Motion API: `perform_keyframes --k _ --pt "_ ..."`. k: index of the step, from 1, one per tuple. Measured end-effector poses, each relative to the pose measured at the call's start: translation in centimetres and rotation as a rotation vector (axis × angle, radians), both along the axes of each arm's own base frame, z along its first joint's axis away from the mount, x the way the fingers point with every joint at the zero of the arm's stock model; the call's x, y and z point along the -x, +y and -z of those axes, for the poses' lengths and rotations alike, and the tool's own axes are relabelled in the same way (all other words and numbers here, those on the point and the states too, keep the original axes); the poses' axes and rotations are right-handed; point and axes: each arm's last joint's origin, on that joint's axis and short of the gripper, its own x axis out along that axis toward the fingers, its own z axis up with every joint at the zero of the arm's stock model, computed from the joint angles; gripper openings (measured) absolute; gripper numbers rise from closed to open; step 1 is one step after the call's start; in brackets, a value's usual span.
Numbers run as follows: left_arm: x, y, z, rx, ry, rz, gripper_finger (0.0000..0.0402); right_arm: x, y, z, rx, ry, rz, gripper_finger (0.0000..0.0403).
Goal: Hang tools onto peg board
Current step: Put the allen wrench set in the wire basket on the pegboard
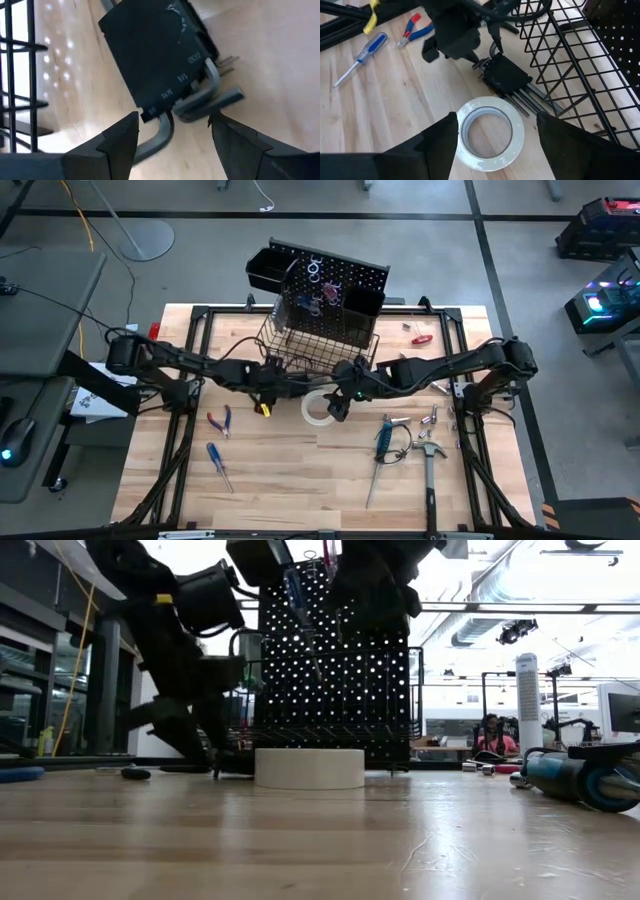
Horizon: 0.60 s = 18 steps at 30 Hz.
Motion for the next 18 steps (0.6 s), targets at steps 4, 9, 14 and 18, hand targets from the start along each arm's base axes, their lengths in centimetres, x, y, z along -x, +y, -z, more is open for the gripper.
perform_keyframes --k 4,9,14,18 --pt "-0.3 0.2 0.8 -0.069 0.033 -0.003 0.0232 0.0 0.0 0.0 -0.003 0.001 -0.002 0.0257" --pt "-0.2 -0.3 1.1 -0.026 0.052 0.0 0.023 0.0 0.1 0.0 -0.005 0.002 -0.012 0.0257" --pt "0.0 -1.7 1.2 0.012 0.059 -0.01 0.0195 0.0 0.1 0.0 -0.009 0.003 -0.017 0.0257" --pt "0.5 -2.8 1.4 0.063 0.096 -0.028 0.0109 0.0 0.1 0.0 -0.008 0.003 -0.018 0.0257"
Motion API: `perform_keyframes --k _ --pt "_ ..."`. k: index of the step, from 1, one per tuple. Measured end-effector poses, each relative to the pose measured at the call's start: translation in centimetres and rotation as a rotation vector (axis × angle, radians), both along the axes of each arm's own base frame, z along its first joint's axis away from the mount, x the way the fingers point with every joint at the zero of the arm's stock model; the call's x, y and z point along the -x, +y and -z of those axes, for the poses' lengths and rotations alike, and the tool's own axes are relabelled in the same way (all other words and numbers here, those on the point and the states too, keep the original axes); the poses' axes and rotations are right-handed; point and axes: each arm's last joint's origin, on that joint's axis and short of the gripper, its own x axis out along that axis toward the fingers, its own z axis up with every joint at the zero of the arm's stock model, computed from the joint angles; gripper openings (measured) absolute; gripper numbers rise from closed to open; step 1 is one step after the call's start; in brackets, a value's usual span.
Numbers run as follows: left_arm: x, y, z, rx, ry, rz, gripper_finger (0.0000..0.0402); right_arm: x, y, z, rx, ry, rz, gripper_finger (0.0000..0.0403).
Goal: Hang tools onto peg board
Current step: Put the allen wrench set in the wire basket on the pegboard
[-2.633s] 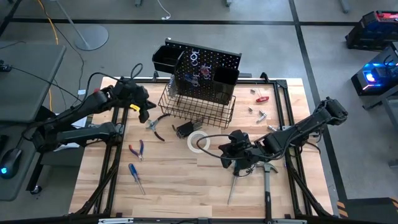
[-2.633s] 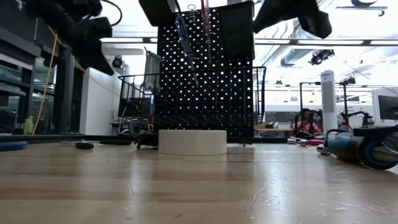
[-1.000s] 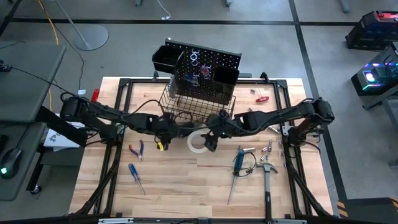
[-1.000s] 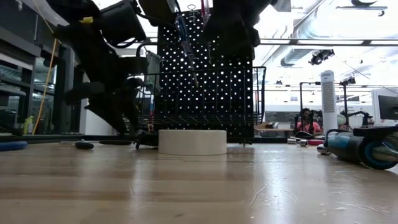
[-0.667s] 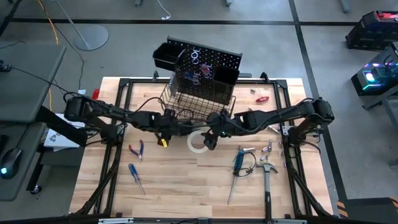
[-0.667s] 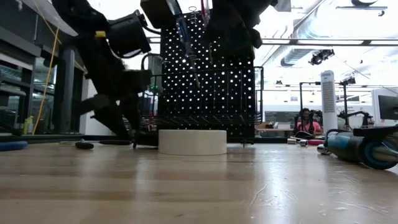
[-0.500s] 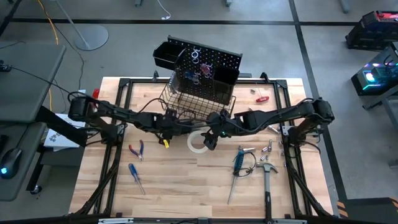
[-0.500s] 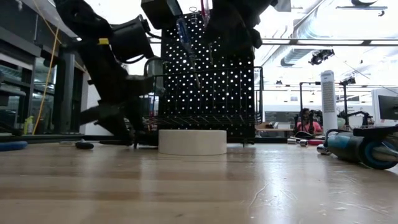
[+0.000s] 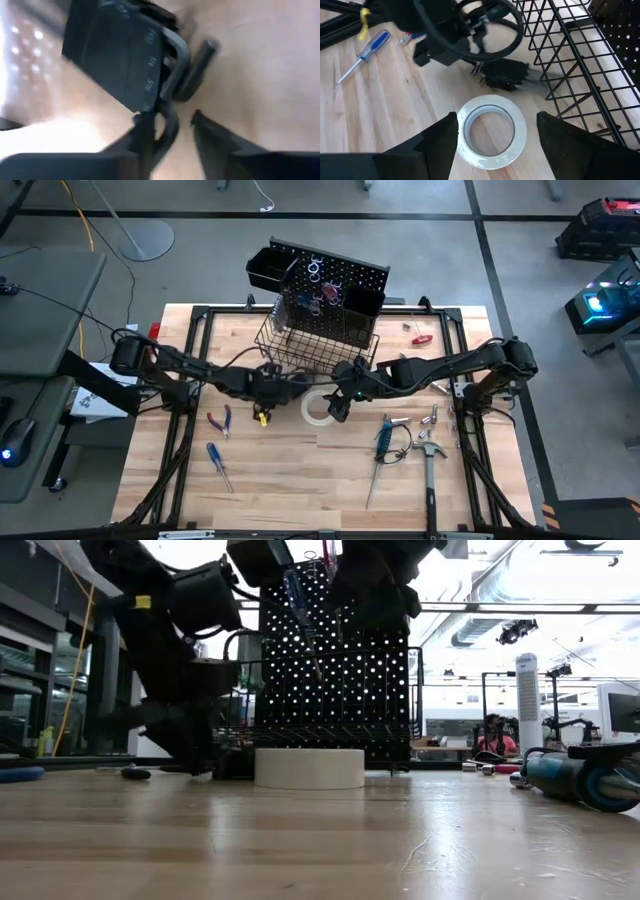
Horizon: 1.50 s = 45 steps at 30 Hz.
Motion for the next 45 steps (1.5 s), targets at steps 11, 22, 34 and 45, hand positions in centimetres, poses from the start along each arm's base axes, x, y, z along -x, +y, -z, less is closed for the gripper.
perform_keyframes --k 11,22,34,45 --pt "2.8 -4.2 0.6 0.178 0.106 -0.065 0.0012 0.0 0.0 0.0 0.005 0.001 0.002 0.0257" --pt "6.3 -7.5 -4.1 0.411 0.016 -0.021 0.0006 0.0 0.0 0.0 0.006 -0.001 0.003 0.0257" --pt "7.6 -7.0 -7.4 0.436 -0.188 -0.029 0.0002 -0.2 0.0 -0.1 0.021 -0.016 -0.015 0.0257" --pt "5.7 -4.2 -6.0 0.022 -0.092 0.313 0.0093 -0.2 0.2 -0.2 -0.003 -0.027 -0.032 0.0257"
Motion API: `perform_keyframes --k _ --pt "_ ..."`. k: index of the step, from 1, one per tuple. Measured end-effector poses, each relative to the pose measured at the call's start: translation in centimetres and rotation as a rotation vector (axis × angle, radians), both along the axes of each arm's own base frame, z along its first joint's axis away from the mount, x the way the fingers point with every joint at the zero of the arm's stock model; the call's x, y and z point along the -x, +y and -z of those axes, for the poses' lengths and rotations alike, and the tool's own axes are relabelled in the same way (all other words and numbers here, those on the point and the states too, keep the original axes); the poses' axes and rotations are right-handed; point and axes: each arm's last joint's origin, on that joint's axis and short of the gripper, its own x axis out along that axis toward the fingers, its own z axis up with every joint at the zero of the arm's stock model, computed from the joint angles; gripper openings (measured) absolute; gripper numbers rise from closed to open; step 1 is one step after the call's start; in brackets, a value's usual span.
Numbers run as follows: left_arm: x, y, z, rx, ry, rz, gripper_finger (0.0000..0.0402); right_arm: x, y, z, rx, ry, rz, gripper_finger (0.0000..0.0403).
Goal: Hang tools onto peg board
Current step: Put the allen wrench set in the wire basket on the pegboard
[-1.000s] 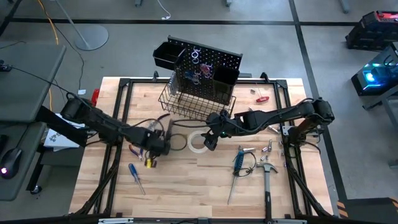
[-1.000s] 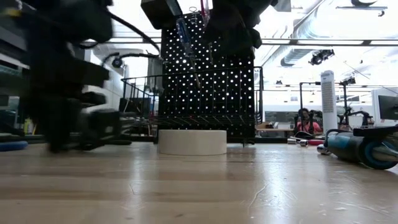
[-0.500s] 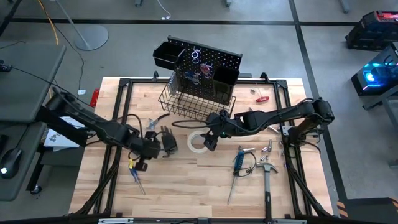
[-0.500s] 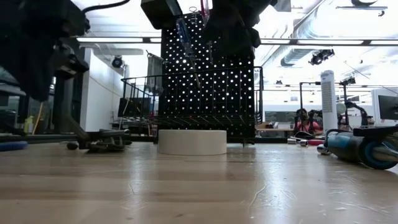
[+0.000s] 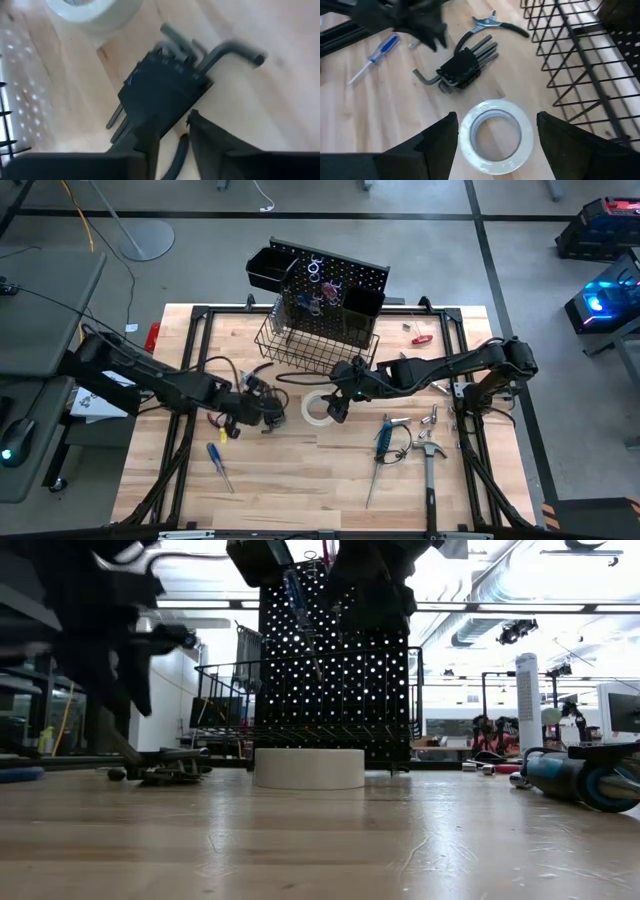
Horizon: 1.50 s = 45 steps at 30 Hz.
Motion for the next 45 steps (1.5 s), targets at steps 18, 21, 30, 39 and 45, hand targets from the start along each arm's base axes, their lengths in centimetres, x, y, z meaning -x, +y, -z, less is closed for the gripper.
perform_keyframes --k 18,21,30,39,45 --pt "-1.3 2.1 -3.8 0.034 -0.013 -0.104 0.0173 -1.2 -0.5 -4.4 0.116 -0.22 0.136 0.0078" --pt "-0.6 2.2 -4.4 0.034 -0.016 -0.105 0.0173 -1.4 -1.1 -4.9 0.097 -0.231 0.116 0.0014" --pt "1.1 2.9 -6.4 0.067 -0.126 -0.14 0.0173 -1.4 -1.6 -4.9 0.078 -0.234 0.128 0.0002" --pt "-0.3 4.2 -4.4 0.009 -0.059 -0.014 0.0173 -1.5 -1.3 -4.9 0.038 -0.221 0.025 0.0001" --pt "-2.8 4.0 -3.7 -0.088 -0.011 -0.034 0.0172 -1.5 -1.0 -4.8 -0.019 -0.211 -0.036 0.0"
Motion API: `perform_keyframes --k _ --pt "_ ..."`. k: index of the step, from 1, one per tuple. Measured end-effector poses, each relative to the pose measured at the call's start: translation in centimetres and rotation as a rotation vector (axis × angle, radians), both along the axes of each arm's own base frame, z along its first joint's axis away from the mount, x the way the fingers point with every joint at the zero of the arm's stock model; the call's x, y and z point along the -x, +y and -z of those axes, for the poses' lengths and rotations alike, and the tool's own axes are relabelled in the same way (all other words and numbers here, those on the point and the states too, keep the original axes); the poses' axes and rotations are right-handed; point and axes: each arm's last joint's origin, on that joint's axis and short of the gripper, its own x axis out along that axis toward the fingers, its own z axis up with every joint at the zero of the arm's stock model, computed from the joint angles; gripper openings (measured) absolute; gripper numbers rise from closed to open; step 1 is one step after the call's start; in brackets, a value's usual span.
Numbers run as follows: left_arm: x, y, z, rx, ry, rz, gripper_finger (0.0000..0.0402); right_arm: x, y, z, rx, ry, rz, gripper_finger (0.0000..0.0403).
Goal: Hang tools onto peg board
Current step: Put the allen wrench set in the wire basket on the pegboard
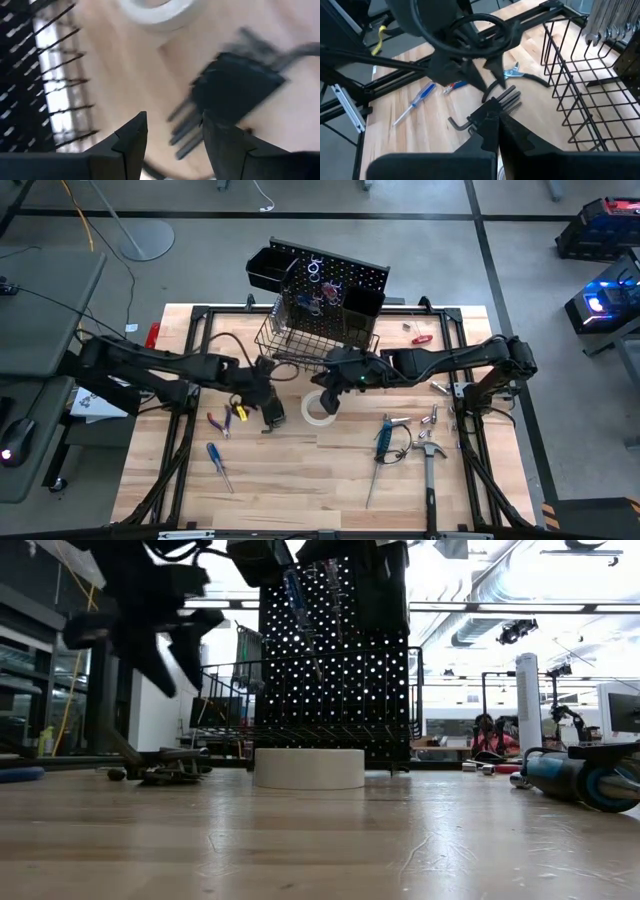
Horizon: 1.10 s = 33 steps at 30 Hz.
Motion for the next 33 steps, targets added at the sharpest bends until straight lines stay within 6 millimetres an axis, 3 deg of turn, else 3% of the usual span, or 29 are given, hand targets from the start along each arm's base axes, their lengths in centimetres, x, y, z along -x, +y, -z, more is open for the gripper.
perform_keyframes --k 5,13,23,33 --pt "-1.1 0.2 -0.7 -0.092 -0.052 -0.126 0.0172 0.1 0.2 0.1 0.003 0.008 0.003 0.0" --pt "-1.1 0.1 -0.5 0.006 -0.018 -0.046 0.0178 0.2 0.1 0.3 -0.013 0.027 0.016 0.0" --pt "-1.7 -0.3 0.7 0.055 0.06 0.124 0.0274 0.3 0.1 0.4 -0.012 0.041 0.016 0.0" --pt "-1.9 -0.1 1.2 0.09 0.069 0.022 0.0284 0.4 0.2 0.6 -0.031 0.065 0.03 0.0"
